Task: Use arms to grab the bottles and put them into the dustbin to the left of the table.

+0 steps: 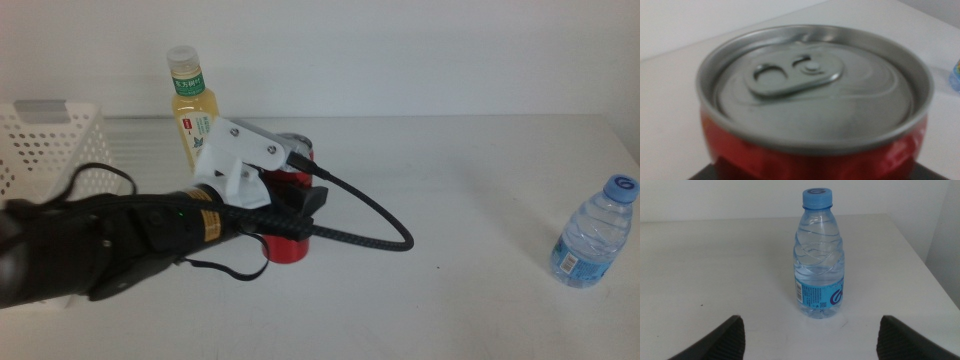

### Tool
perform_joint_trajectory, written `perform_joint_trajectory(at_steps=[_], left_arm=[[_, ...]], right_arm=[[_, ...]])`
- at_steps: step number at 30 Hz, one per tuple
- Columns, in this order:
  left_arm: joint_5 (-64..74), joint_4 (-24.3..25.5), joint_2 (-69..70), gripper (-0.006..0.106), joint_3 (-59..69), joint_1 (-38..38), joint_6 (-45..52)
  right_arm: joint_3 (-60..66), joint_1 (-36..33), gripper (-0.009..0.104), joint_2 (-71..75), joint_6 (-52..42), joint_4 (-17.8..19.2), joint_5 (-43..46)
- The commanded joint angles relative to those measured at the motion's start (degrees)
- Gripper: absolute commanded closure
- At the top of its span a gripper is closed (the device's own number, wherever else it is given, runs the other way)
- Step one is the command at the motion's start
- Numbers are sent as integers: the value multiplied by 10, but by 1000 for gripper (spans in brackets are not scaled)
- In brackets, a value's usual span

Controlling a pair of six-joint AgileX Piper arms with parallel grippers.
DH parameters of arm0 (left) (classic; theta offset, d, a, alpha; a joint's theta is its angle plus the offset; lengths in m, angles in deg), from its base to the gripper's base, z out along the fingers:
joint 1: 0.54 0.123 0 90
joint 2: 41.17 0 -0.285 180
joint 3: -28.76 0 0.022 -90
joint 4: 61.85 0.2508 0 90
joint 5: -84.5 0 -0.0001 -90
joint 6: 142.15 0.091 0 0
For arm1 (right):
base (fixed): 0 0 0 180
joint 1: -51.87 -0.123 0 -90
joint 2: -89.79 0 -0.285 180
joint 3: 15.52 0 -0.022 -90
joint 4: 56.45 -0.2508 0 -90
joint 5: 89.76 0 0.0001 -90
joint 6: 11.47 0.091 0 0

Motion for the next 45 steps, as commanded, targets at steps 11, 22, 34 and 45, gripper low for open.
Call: perform_joint_trajectory(at_steps=[11,22,34,45], left_arm=[[8,-1,96,98,-18,-1,-16],[232,-30,134,98,-75,-1,-72],[503,-352,154,98,-188,90,309],[713,-389,145,98,-334,251,393]], right_arm=[[-4,4,20,16,-5,3,44],[-4,4,20,16,-5,3,44],[-4,4,20,16,-5,3,44],[-4,4,20,16,-5,3,44]])
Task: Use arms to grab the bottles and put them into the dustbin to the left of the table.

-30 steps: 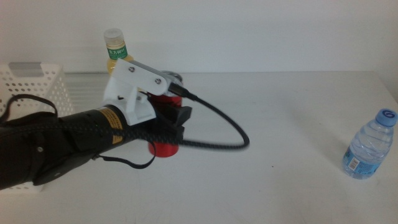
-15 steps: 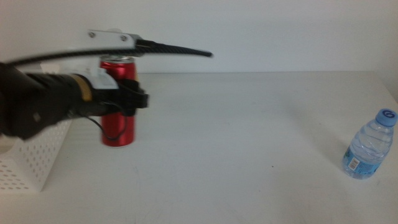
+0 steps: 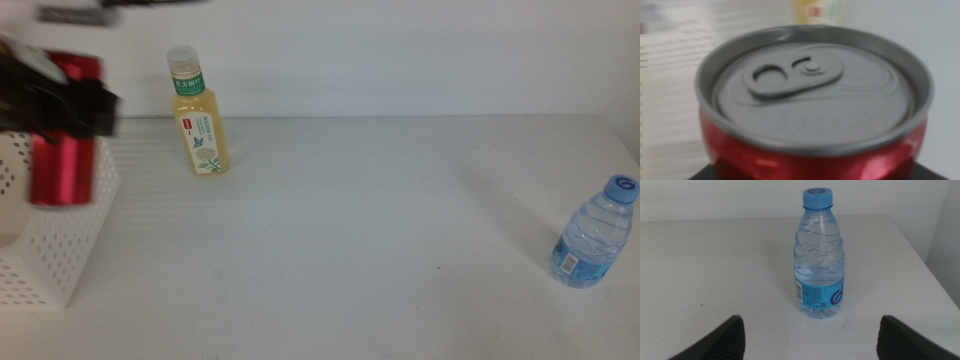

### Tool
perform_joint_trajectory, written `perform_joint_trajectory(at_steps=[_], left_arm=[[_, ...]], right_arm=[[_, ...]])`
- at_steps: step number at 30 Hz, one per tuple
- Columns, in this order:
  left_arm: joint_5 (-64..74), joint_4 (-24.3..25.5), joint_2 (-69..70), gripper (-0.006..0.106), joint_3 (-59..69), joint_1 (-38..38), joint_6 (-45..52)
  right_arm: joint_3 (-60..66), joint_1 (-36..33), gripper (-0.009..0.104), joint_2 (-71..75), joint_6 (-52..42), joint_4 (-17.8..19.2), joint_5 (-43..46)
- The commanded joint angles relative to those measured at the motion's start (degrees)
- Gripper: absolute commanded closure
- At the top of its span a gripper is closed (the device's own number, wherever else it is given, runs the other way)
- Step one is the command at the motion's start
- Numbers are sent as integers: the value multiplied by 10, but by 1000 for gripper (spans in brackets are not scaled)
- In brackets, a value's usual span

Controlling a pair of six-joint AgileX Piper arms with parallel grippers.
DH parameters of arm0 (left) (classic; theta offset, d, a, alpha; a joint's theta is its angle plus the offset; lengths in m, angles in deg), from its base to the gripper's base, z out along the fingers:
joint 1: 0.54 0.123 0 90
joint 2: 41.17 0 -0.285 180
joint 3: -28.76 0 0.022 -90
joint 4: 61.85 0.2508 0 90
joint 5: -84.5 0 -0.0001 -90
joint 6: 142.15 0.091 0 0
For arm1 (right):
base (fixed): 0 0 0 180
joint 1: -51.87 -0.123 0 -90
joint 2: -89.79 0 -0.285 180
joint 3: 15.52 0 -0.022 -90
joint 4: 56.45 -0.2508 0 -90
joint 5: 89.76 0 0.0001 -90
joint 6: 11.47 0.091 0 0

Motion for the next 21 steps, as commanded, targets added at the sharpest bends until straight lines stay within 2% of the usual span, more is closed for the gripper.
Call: perform_joint_trajectory(at_steps=[1,8,14,21], left_arm=[[-9,-20,13,98,-53,39,16],[123,-67,-67,98,-175,114,63],[221,-67,-141,98,-270,160,91],[247,-61,-202,98,-313,205,114]], right_arm=[[-4,4,20,16,-5,3,44],[-4,4,20,16,-5,3,44],[-4,4,20,16,-5,3,44],[-4,4,20,16,-5,3,44]])
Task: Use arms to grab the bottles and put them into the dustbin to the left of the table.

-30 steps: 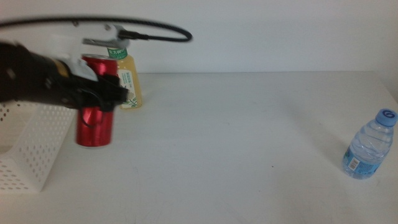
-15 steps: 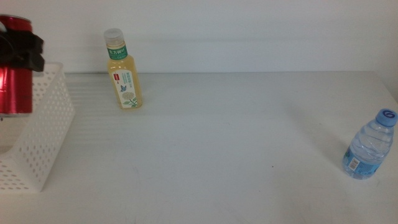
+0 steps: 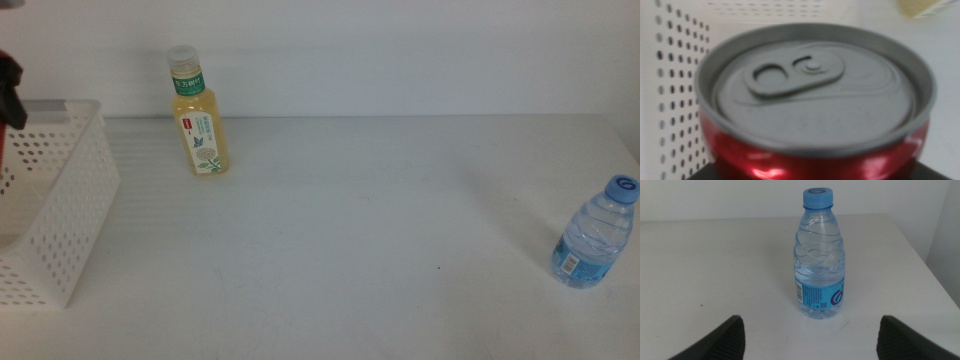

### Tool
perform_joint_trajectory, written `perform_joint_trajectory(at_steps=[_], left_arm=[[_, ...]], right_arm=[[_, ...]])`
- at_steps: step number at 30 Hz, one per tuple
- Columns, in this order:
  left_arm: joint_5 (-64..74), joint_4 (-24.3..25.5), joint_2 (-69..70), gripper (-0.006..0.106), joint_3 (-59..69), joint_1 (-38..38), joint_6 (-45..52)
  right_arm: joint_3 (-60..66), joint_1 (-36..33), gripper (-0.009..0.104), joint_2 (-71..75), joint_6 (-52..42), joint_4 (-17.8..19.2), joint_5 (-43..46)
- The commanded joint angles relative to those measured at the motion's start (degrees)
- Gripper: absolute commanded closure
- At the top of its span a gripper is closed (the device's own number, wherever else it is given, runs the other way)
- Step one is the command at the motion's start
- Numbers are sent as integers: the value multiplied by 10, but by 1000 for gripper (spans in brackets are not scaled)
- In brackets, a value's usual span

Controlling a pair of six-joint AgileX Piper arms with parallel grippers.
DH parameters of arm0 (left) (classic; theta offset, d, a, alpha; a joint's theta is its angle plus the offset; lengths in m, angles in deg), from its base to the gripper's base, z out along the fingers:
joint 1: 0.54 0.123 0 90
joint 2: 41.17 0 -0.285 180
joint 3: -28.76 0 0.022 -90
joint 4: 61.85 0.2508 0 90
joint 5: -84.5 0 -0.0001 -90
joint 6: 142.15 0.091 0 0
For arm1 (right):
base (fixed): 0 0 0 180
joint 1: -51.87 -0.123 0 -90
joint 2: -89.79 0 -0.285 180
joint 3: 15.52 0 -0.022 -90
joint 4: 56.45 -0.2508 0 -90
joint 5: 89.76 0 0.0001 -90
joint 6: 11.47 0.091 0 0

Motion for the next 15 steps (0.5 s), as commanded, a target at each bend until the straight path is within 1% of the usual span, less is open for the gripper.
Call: perform_joint_trajectory(at_steps=[1,11,15], left_arm=[[-7,-7,13,98,-26,11,5],[1,5,-63,98,-26,20,32],[3,29,-88,98,-25,20,33]], right_arm=[[-4,4,20,16,-5,3,44],[-4,4,20,16,-5,3,44],[-4,4,20,16,-5,3,44]])
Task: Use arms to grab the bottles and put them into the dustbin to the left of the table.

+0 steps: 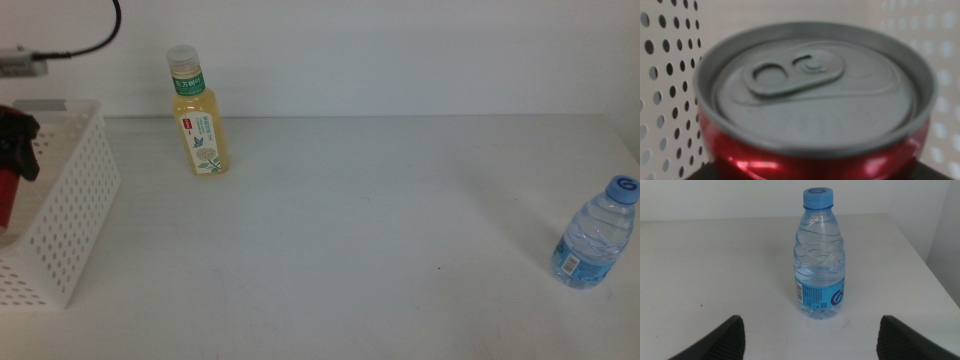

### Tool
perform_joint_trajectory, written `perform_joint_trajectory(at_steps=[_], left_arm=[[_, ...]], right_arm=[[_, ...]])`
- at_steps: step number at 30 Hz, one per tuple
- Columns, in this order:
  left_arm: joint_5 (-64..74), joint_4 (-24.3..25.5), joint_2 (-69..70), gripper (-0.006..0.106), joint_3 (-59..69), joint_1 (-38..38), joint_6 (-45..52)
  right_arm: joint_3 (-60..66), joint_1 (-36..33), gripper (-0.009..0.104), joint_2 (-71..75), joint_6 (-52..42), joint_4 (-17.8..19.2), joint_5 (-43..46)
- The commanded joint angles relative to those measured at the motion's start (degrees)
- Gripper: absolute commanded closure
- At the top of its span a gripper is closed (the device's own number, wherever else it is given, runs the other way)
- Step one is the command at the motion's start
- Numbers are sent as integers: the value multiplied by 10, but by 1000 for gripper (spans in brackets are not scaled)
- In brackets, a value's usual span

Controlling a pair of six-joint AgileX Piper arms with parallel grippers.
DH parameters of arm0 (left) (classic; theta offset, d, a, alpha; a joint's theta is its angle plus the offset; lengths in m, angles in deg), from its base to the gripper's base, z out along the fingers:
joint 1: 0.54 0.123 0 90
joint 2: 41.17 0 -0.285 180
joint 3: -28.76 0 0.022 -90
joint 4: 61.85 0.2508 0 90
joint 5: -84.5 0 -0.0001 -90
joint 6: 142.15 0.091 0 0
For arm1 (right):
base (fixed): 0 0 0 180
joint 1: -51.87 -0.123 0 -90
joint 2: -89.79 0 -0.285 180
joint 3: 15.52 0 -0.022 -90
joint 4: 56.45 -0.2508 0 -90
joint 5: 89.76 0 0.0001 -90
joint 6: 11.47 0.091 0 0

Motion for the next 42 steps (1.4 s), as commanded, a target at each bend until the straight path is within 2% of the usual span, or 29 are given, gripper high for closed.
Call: perform_joint_trajectory(at_steps=[1,4,15,18,22,25,29,32,42], left_arm=[[8,16,24,98,-20,0,2],[6,38,12,98,-20,0,2],[3,33,-46,98,-20,-1,-27],[-4,29,-56,93,-21,-1,-35],[-20,30,-59,77,-20,-1,-35],[-29,30,-61,59,-20,-1,-35],[-32,29,-64,27,-20,-1,-35],[-32,29,-64,10,-21,-1,-27],[39,28,-48,10,-79,-5,-53]], right_arm=[[-4,4,20,16,-5,3,44],[-4,4,20,16,-5,3,44],[-4,4,20,15,-5,3,44],[-4,4,20,15,-5,3,44],[-4,4,20,15,-5,3,44],[-4,4,20,15,-5,3,44],[-4,4,20,15,-5,3,44],[-4,4,20,15,-5,3,44],[-4,4,20,15,-5,3,44]])
